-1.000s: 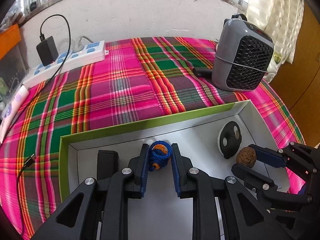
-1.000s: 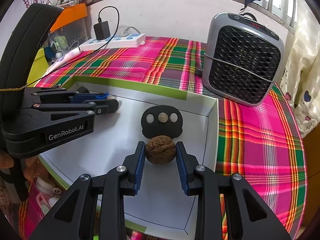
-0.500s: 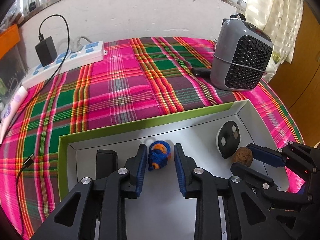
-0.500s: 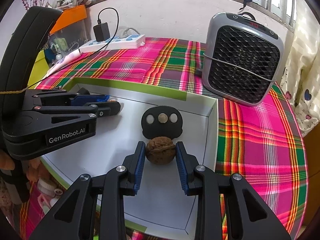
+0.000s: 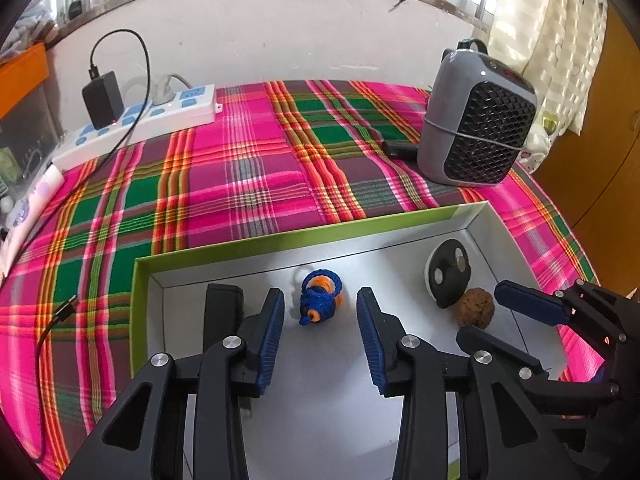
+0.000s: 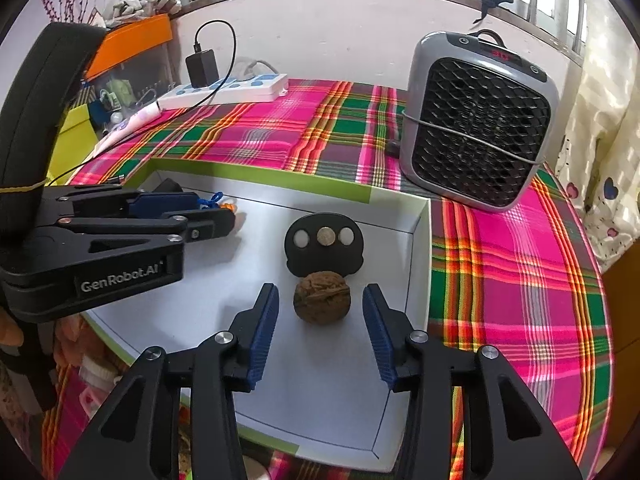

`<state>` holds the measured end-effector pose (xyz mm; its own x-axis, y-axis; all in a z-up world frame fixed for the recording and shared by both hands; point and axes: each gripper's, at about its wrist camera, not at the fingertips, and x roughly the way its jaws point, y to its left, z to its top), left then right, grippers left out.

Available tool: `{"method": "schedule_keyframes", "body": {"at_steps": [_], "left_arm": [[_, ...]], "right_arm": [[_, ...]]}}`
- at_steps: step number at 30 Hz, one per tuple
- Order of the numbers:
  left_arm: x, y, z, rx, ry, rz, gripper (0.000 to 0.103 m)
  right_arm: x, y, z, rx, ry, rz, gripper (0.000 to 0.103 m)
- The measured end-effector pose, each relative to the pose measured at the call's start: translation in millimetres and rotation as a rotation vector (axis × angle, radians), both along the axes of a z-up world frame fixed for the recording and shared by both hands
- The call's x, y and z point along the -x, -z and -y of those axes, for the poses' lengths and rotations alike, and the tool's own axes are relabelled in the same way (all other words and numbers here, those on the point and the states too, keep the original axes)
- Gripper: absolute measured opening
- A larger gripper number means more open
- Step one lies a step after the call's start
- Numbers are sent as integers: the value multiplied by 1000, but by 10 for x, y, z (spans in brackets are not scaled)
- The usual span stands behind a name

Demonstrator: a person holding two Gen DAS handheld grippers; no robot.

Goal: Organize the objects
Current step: 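Open the left tool releasing the toy while the right tool releases the walnut, then withdraw both tools from the box toward the remaining objects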

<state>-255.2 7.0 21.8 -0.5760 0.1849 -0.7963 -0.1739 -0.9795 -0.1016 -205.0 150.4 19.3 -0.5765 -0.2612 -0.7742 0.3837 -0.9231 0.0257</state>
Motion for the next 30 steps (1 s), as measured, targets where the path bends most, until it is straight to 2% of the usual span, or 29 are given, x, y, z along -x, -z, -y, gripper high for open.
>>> {"method": "schedule_keyframes", "body": {"at_steps": [21,30], "left_arm": [[-578,-302,102,-22,-25,-75,37],[-847,-336,197,-34,-52,-94,37]], "right_arm": [[-386,-232,-29,54,23,-54,45],[-566,-272,-39,68,25,-67,45]]}}
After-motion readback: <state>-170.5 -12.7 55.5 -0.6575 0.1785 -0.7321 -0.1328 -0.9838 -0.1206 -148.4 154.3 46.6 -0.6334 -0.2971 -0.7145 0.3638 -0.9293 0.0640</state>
